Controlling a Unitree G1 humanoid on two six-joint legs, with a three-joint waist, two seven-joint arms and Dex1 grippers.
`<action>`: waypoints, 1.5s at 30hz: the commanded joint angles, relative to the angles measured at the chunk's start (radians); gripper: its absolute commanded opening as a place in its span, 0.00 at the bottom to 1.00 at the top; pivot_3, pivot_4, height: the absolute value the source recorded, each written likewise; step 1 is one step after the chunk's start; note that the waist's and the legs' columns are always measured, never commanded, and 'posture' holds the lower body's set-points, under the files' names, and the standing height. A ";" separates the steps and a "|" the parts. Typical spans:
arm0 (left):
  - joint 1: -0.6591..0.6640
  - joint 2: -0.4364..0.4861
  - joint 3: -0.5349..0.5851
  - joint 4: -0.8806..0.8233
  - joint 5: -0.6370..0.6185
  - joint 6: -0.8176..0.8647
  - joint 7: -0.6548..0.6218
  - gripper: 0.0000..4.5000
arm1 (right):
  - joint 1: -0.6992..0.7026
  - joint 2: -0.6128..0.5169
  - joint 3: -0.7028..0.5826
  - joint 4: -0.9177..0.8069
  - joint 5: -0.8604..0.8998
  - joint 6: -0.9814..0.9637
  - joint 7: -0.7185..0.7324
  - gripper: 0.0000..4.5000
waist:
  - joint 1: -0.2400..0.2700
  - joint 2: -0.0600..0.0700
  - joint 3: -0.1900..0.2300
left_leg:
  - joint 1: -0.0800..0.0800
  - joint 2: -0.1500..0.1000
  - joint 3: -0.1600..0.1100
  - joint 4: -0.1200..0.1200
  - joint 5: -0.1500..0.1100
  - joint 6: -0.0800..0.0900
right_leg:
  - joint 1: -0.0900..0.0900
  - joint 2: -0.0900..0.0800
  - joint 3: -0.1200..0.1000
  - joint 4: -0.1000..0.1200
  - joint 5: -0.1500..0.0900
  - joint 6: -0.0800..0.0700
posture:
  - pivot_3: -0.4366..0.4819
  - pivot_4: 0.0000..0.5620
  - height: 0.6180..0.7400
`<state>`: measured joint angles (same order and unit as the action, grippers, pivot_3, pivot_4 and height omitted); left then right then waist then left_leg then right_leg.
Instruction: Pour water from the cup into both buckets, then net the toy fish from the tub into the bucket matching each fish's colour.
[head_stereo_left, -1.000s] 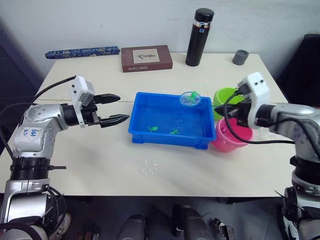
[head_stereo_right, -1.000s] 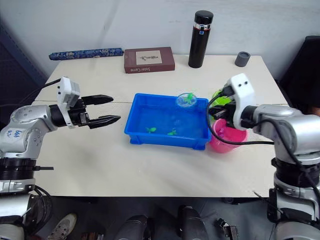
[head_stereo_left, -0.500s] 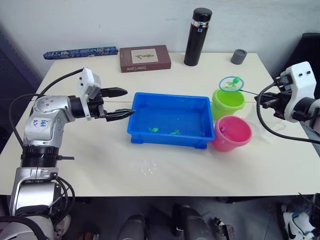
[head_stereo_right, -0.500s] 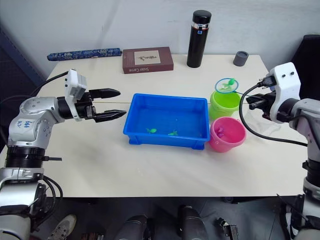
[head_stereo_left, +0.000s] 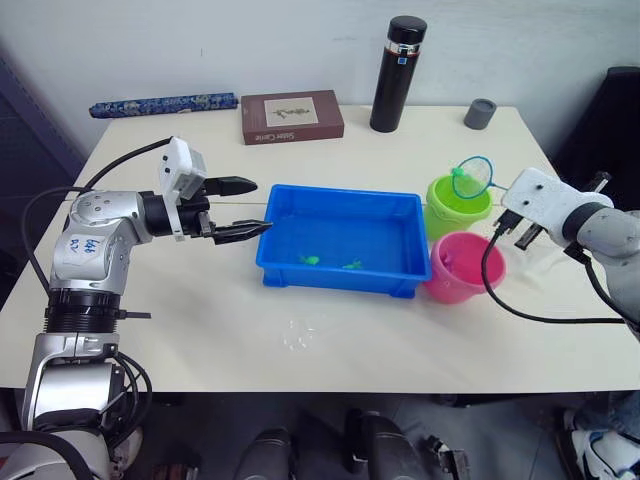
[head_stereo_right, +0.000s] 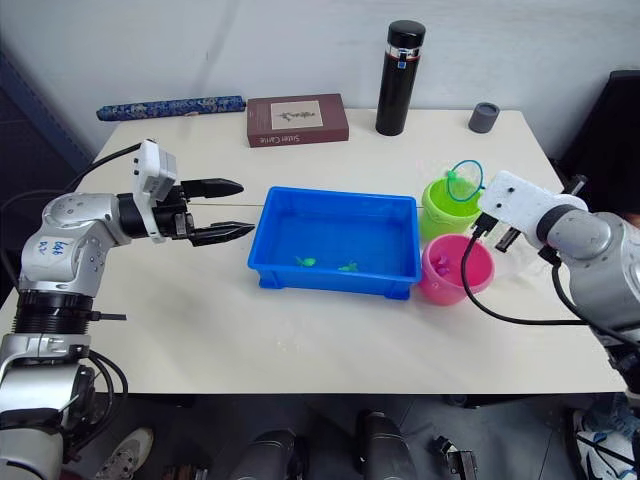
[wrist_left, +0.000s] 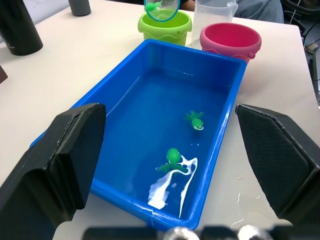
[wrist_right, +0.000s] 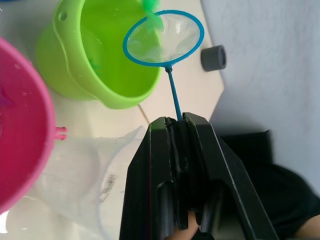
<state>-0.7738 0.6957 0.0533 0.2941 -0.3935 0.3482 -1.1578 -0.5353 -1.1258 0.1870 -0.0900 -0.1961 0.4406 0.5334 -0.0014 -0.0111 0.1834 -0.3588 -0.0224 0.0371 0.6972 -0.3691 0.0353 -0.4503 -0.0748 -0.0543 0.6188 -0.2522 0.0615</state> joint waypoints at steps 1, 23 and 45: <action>-0.015 0.007 0.015 -0.005 -0.001 -0.009 -0.005 0.99 | -0.005 -0.040 -0.013 0.009 -0.105 -0.101 0.005 0.00 | 0.000 0.000 0.000 | 0.000 0.000 0.000 0.000 0.000 0.000 | 0.000 0.000 0.000 0.000 0.000 0.000 | 0.48 0.27 1.00; 0.110 0.086 0.037 -0.128 -0.057 0.106 -0.063 0.99 | -0.193 0.077 -0.048 0.020 0.164 -0.083 0.490 0.00 | -0.003 0.000 0.000 | 0.001 0.001 0.000 0.001 0.000 0.000 | 0.001 0.001 0.000 0.000 0.000 0.000 | 0.48 0.27 1.00; 0.355 0.120 0.150 -0.426 -0.158 0.200 0.019 0.99 | -0.326 0.233 0.190 0.303 -0.011 -0.516 0.718 0.00 | -0.003 0.000 0.000 | 0.001 0.000 -0.001 0.001 0.000 0.000 | 0.001 0.000 0.000 0.000 0.000 0.000 | 0.48 0.27 1.00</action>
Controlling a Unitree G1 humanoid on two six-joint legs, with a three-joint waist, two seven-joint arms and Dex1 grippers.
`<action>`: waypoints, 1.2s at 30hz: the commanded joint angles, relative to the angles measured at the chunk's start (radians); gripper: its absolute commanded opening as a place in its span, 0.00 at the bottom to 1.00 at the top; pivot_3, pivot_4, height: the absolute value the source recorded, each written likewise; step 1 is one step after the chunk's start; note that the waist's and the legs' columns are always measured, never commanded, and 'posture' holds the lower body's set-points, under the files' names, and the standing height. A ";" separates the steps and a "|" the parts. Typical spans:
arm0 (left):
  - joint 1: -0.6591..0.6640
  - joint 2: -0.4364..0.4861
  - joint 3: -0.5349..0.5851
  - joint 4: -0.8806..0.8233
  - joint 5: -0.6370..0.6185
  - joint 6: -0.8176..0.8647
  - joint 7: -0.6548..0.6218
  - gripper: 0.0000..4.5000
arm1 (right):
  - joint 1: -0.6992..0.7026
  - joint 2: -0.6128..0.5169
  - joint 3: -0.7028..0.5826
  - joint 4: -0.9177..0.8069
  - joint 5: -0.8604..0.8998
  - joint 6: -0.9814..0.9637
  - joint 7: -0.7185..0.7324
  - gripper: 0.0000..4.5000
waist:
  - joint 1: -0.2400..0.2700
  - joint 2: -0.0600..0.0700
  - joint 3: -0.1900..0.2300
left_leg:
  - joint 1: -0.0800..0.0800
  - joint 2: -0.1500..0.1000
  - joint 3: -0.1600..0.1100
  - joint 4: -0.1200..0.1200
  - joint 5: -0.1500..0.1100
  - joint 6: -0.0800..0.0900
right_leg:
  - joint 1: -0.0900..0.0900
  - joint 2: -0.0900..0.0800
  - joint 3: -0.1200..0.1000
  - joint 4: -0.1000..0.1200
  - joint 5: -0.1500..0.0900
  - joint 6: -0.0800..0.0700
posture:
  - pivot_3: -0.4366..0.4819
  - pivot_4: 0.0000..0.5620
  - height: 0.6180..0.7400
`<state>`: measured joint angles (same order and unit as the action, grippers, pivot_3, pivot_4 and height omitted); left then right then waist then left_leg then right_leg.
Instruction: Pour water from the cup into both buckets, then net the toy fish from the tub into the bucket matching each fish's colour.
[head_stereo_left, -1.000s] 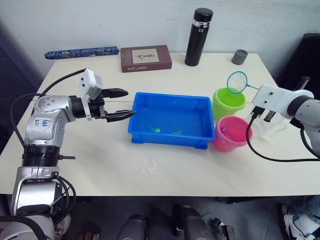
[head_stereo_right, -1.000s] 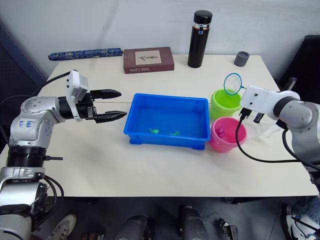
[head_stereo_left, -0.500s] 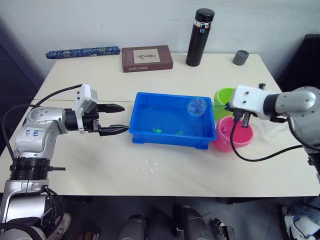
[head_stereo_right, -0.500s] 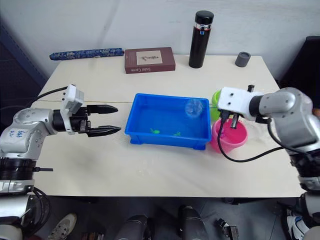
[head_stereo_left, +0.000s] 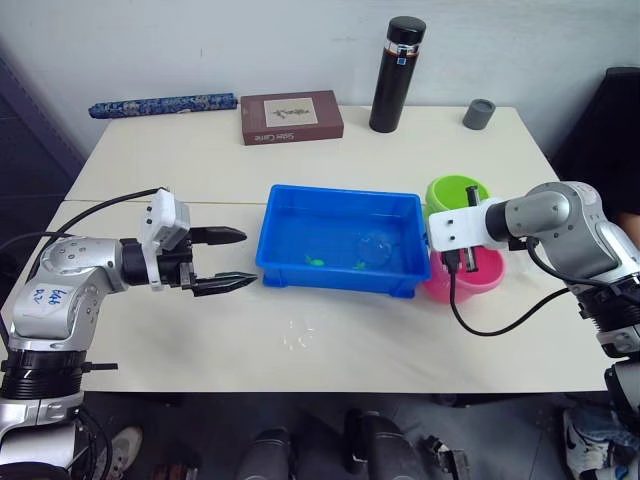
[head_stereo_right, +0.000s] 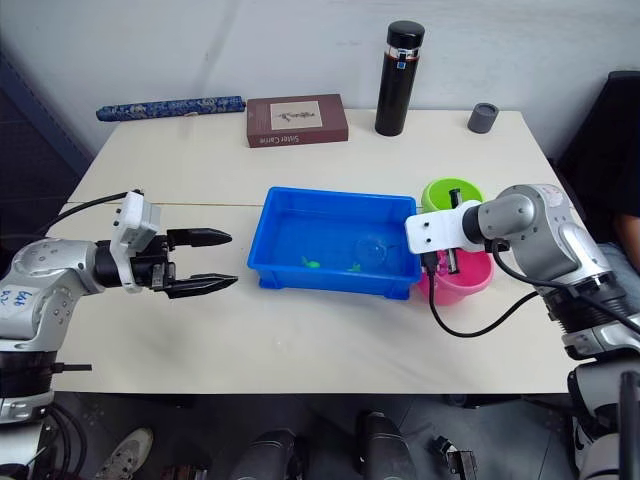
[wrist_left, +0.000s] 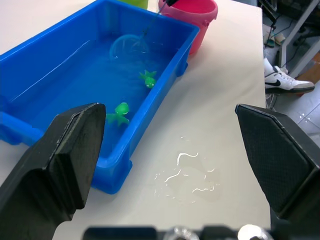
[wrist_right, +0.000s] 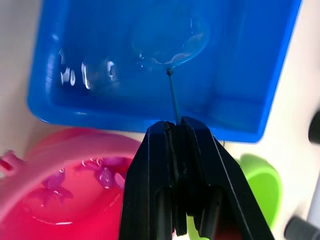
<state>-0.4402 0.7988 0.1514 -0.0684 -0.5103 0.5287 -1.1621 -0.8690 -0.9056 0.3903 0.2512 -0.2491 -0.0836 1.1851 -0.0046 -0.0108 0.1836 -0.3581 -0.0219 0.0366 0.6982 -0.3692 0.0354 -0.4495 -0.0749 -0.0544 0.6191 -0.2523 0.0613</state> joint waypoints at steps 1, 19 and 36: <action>0.029 0.018 0.058 -0.072 -0.046 0.025 0.028 0.99 | 0.014 0.019 -0.020 -0.052 0.061 0.033 0.087 0.00 | 0.000 0.000 0.000 | 0.000 0.000 0.000 0.000 0.000 0.000 | 0.000 0.000 0.000 0.000 0.000 0.000 | 0.48 0.27 1.00; 0.032 0.030 0.063 -0.087 -0.063 0.042 0.050 0.99 | 0.005 0.148 -0.175 -0.158 0.372 0.783 0.140 0.00 | 0.002 0.000 0.000 | 0.000 0.000 -0.001 0.000 0.000 0.000 | 0.001 0.000 -0.001 0.000 0.000 0.000 | 0.48 0.27 1.00; -0.043 0.034 0.041 -0.021 -0.043 0.003 0.038 0.99 | -0.036 0.174 -0.316 -0.089 0.449 0.904 -0.083 0.00 | 0.002 0.000 0.000 | 0.000 0.000 -0.001 0.000 0.000 0.000 | 0.000 -0.001 -0.001 0.000 0.000 0.000 | 0.48 0.27 1.00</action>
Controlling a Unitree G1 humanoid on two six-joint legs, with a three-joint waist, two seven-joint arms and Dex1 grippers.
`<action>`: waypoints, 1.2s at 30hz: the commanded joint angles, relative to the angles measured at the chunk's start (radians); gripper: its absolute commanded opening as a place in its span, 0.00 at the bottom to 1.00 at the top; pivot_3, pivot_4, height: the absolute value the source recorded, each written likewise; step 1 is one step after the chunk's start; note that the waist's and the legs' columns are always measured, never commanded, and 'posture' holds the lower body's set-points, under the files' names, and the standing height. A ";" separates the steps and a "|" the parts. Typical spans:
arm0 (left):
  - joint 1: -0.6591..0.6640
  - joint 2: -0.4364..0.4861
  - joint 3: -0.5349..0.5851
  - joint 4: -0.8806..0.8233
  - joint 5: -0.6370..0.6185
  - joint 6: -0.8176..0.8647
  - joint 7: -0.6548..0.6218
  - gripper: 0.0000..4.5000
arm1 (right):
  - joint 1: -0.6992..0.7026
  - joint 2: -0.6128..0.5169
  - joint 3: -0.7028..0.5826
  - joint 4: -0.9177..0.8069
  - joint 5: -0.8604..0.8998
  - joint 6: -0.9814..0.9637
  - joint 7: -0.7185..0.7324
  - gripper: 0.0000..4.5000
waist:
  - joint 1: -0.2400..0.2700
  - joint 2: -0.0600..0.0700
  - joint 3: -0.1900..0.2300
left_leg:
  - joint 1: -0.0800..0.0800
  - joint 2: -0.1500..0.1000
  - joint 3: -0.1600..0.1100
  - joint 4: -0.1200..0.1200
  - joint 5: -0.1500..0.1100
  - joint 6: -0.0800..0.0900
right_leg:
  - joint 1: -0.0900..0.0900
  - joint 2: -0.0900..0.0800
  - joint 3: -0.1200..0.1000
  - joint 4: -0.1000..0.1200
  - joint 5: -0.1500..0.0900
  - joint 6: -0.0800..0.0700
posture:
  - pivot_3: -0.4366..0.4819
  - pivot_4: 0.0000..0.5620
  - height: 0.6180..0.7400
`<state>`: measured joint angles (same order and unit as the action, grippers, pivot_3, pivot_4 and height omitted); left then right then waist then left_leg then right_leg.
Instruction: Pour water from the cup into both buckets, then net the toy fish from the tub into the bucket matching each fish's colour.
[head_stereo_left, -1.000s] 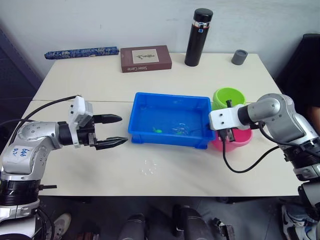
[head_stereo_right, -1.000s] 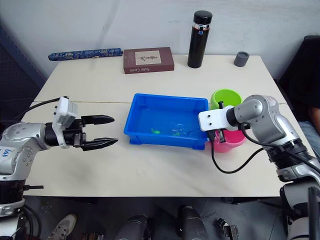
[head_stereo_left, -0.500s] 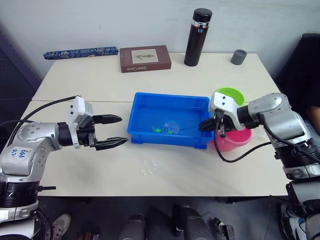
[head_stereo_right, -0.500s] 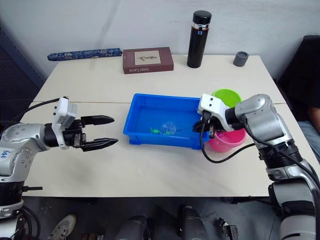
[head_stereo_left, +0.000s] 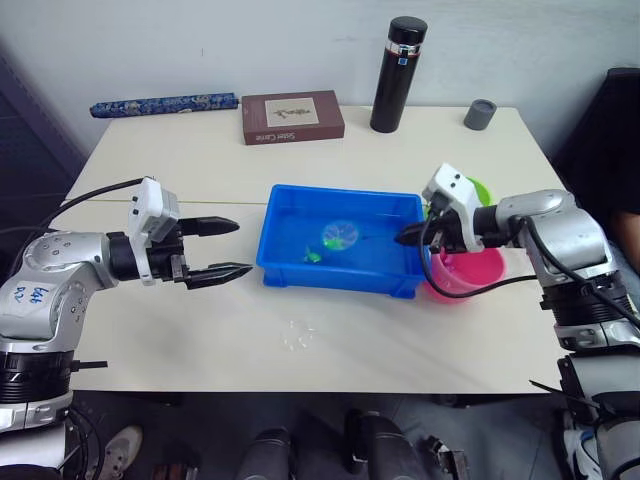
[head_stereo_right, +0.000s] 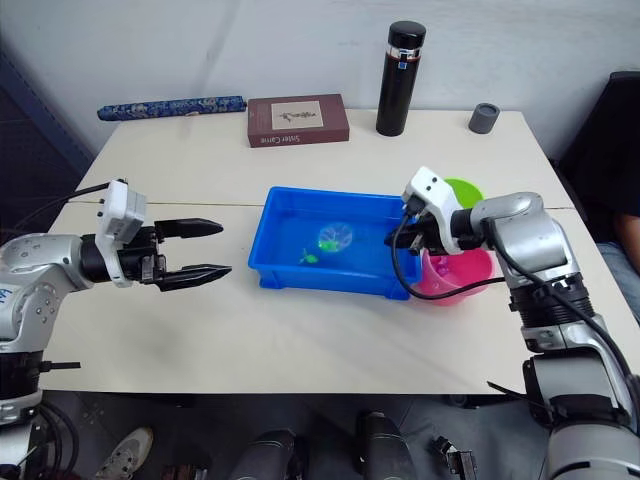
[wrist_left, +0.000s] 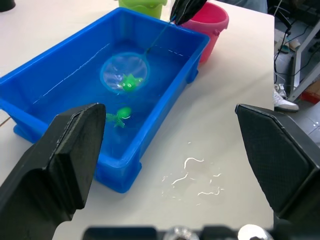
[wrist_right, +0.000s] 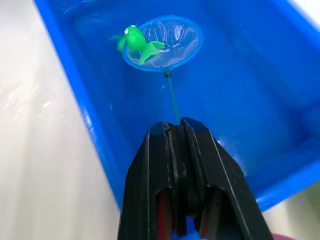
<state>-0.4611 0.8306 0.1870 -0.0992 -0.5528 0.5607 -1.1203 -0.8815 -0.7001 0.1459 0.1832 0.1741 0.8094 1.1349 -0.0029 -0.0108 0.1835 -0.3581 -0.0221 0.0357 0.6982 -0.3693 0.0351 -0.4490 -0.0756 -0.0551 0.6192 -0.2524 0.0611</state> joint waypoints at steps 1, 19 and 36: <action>-0.031 -0.007 0.002 0.022 0.006 -0.043 0.002 0.99 | -0.015 -0.046 -0.100 -0.033 0.037 0.021 -0.046 0.00 | 0.002 0.000 0.000 | 0.000 0.000 0.000 0.000 0.000 0.000 | 0.000 0.000 0.000 0.000 0.000 0.000 | 0.48 0.27 1.00; -0.162 -0.088 -0.079 0.185 0.069 -0.175 -0.020 0.99 | 0.119 -0.254 -0.307 -0.046 0.015 -0.031 -0.291 0.00 | 0.001 0.000 0.000 | 0.000 0.000 0.001 -0.001 0.000 0.000 | 0.000 0.000 0.000 0.000 0.000 0.000 | 0.48 0.27 1.00; -0.280 -0.154 -0.140 0.343 0.120 -0.250 -0.086 0.99 | 0.374 -0.429 -0.109 -0.274 -0.434 -0.470 -0.493 0.00 | 0.002 0.000 0.000 | 0.000 0.000 0.002 0.000 0.000 0.000 | 0.000 0.001 0.000 0.001 0.000 0.000 | 0.48 0.27 1.00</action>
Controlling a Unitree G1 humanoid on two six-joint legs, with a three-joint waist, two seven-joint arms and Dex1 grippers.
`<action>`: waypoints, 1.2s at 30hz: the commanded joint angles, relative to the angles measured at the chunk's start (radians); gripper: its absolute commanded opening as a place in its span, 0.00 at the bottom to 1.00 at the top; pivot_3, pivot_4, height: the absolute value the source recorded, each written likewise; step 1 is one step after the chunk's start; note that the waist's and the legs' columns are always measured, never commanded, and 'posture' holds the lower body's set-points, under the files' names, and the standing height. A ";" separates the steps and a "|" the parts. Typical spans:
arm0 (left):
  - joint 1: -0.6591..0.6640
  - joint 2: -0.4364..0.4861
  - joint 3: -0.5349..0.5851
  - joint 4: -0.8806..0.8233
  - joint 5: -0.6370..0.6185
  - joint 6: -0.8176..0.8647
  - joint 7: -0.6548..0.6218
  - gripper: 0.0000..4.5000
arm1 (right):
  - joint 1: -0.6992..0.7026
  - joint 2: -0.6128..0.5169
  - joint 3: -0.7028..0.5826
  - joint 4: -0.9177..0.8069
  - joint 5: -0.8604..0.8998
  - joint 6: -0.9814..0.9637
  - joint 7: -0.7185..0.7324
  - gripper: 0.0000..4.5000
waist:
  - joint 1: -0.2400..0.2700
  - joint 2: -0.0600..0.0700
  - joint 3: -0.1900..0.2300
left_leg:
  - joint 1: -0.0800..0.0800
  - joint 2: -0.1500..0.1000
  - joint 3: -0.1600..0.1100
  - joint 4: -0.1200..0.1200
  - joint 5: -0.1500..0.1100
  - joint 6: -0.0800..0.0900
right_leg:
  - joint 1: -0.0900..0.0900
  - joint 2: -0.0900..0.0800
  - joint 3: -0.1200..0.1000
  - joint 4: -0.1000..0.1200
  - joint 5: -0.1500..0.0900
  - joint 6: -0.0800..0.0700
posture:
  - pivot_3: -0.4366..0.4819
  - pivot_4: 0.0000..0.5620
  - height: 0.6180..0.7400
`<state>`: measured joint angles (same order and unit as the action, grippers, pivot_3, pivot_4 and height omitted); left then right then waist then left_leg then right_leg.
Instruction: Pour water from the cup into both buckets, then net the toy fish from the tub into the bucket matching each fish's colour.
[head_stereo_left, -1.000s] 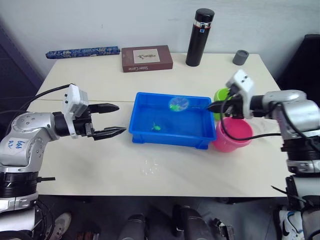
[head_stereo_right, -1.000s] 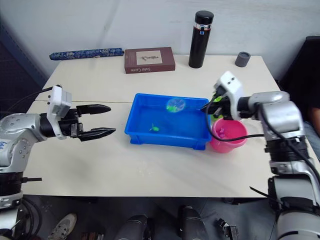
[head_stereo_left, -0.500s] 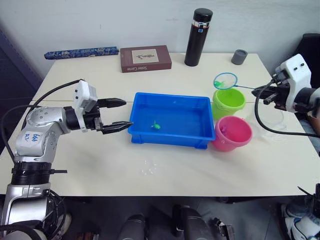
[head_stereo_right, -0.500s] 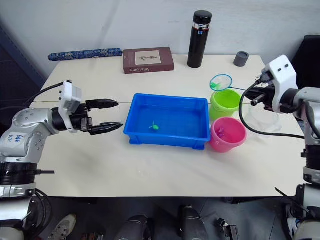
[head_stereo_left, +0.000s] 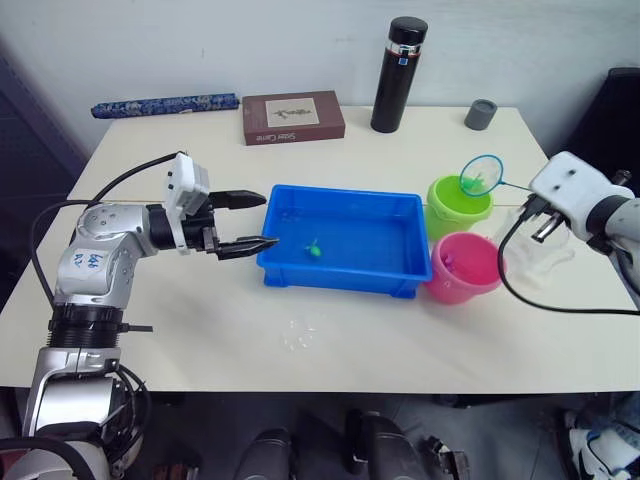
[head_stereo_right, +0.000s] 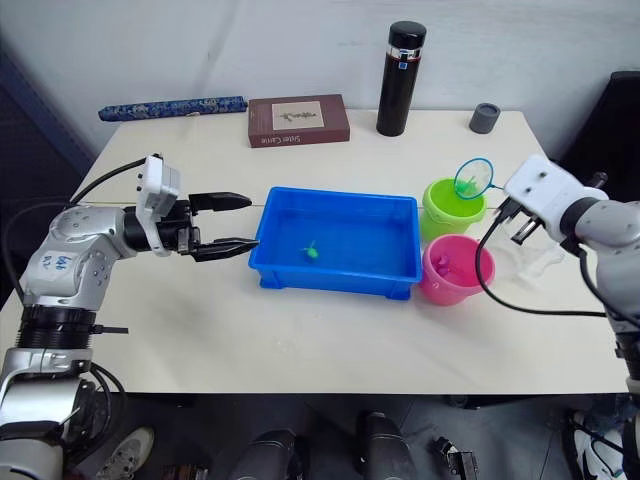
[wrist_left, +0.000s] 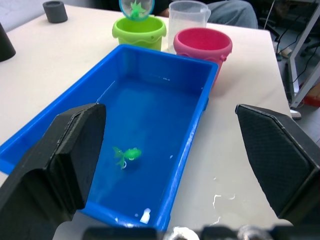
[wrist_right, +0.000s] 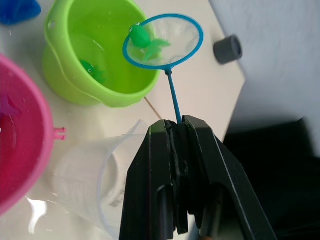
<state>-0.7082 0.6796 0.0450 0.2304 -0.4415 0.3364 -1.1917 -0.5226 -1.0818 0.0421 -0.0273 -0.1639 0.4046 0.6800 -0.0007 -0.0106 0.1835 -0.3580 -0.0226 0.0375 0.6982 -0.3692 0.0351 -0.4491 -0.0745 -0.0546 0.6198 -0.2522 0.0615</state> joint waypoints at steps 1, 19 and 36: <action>-0.036 -0.005 0.001 0.019 0.010 -0.030 -0.017 0.99 | 0.022 -0.052 -0.002 -0.071 -0.115 -0.077 -0.042 0.00 | 0.000 0.000 0.000 | 0.000 0.000 0.000 0.000 0.000 0.000 | 0.000 0.000 0.000 0.000 0.000 0.000 | 0.48 0.27 1.00; -0.093 -0.051 -0.023 0.107 0.035 -0.070 -0.059 0.99 | 0.222 -0.115 0.006 -0.170 -0.602 -0.324 -0.245 0.00 | 0.001 0.000 0.000 | 0.000 0.000 0.000 0.001 0.000 -0.001 | 0.000 0.001 0.000 0.000 0.000 0.000 | 0.48 0.27 1.00; -0.074 -0.050 -0.003 0.094 0.035 -0.057 -0.051 0.99 | 0.197 0.075 -0.066 -0.254 -0.618 -0.235 -0.221 0.00 | 0.001 0.000 0.000 | 0.001 0.001 0.001 0.001 0.001 -0.001 | 0.001 0.003 0.001 0.001 0.000 0.000 | 0.48 0.27 1.00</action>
<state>-0.7785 0.6097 0.0189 0.3578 -0.4005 0.2757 -1.2461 -0.2521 -1.0504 0.0630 -0.2353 -0.8828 0.1126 0.4045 0.0001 -0.0107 0.1835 -0.3567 -0.0219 0.0382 0.6997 -0.3686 0.0341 -0.4479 -0.0719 -0.0540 0.6209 -0.2521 0.0616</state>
